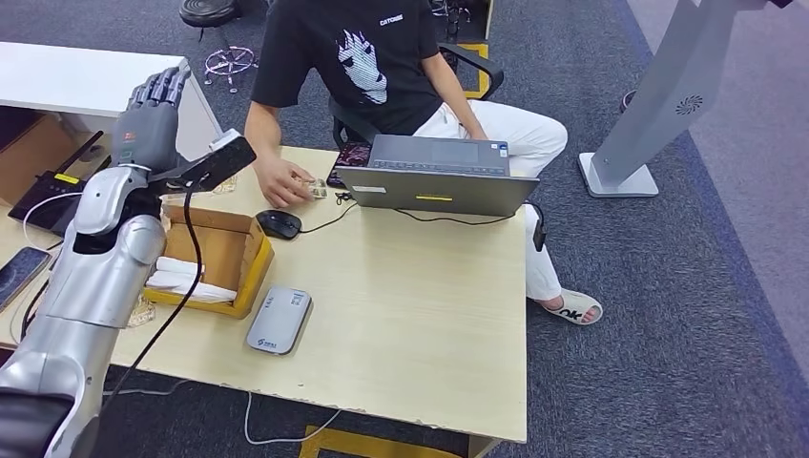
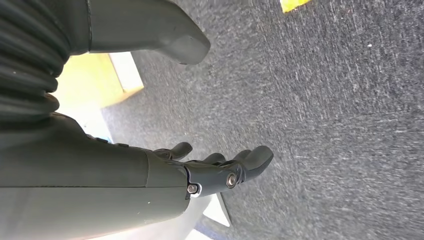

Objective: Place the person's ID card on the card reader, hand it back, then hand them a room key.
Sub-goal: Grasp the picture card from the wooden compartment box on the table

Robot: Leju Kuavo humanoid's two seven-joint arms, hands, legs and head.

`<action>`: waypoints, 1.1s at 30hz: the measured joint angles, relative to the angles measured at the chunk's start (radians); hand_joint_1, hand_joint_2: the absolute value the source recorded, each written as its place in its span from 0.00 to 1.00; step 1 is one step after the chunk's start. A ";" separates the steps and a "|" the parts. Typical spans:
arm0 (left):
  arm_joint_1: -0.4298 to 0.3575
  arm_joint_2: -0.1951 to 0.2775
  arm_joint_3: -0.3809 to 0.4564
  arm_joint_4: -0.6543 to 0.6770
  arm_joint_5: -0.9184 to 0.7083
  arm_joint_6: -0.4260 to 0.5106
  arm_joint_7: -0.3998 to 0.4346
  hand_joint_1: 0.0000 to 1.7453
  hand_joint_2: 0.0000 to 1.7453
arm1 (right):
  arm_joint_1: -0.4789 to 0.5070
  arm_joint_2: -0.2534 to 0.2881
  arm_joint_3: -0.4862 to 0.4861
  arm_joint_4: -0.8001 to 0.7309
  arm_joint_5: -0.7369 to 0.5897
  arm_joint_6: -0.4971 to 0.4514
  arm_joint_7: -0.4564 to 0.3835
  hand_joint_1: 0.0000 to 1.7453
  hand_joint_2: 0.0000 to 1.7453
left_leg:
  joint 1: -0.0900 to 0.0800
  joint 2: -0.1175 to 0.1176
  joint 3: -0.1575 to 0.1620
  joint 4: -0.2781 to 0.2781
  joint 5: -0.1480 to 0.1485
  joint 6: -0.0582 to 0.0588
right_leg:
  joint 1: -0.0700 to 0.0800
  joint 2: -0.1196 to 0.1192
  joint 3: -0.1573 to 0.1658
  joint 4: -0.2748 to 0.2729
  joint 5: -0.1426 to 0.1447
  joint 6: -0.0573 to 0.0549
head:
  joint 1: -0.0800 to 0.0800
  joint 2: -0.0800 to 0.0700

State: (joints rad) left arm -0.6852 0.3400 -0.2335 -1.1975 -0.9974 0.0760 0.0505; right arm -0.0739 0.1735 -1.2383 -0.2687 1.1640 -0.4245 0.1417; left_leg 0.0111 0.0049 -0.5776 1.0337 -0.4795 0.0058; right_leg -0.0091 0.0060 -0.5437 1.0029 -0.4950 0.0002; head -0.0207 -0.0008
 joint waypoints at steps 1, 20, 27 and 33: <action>0.038 0.021 0.005 -0.033 0.030 -0.037 -0.013 0.00 1.00 | 0.000 0.002 -0.005 0.000 -0.009 -0.001 0.002 0.00 1.00 | 0.000 0.001 0.000 0.000 0.000 0.000 | 0.000 0.001 0.000 0.000 0.000 0.000 | 0.000 0.000; 0.684 0.365 0.185 -0.584 0.320 -0.246 -0.046 0.00 1.00 | 0.013 0.027 -0.075 -0.004 -0.080 -0.016 -0.016 0.00 1.00 | 0.001 0.006 -0.003 -0.001 -0.001 -0.002 | 0.000 0.006 -0.006 0.000 -0.002 -0.002 | 0.000 0.000; 0.835 0.485 0.292 -0.735 0.366 -0.343 -0.045 0.00 1.00 | 0.010 0.036 -0.094 -0.007 -0.095 -0.029 -0.016 0.00 1.00 | 0.002 -0.001 -0.004 -0.001 -0.001 -0.001 | 0.001 -0.002 -0.005 0.000 -0.003 -0.003 | 0.000 0.000; 0.839 0.532 0.295 -0.750 0.373 -0.370 -0.041 0.00 1.00 | 0.009 0.039 -0.100 -0.008 -0.095 -0.029 -0.002 0.00 1.00 | 0.002 -0.002 -0.003 -0.001 0.001 -0.002 | 0.002 -0.003 -0.003 0.000 -0.002 -0.003 | 0.000 0.000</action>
State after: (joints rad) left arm 0.1542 0.8725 0.0617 -1.9474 -0.6247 -0.2936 0.0093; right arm -0.0650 0.2122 -1.3383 -0.2762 1.0692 -0.4538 0.1401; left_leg 0.0126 0.0031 -0.5809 1.0329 -0.4784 0.0036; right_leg -0.0074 0.0032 -0.5471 1.0034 -0.4966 -0.0031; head -0.0208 -0.0008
